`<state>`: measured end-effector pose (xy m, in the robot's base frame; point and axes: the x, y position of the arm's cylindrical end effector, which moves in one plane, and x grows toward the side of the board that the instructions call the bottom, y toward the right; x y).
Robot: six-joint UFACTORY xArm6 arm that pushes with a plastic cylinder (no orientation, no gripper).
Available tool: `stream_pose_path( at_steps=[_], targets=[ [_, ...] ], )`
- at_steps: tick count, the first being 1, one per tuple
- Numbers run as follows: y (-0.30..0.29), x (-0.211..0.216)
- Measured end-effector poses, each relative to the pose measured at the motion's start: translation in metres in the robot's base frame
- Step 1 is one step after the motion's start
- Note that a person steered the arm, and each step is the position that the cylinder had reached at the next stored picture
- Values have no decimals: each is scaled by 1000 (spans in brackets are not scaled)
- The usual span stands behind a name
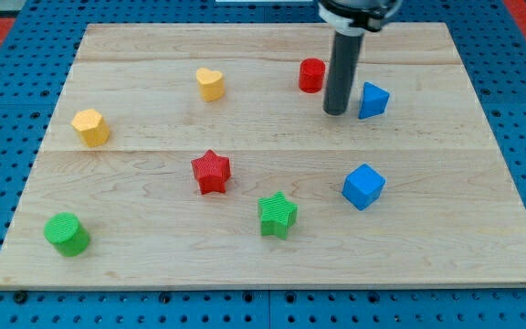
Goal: Move the blue triangle towards the center right
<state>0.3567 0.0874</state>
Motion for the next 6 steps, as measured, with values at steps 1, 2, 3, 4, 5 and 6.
stream_pose_path(
  at_steps=[1,2,3,4,5,6],
  targets=[
    [27,-43],
    [48,-40],
    [50,0],
    [47,9],
    [-22,10],
    [-136,59]
  ],
)
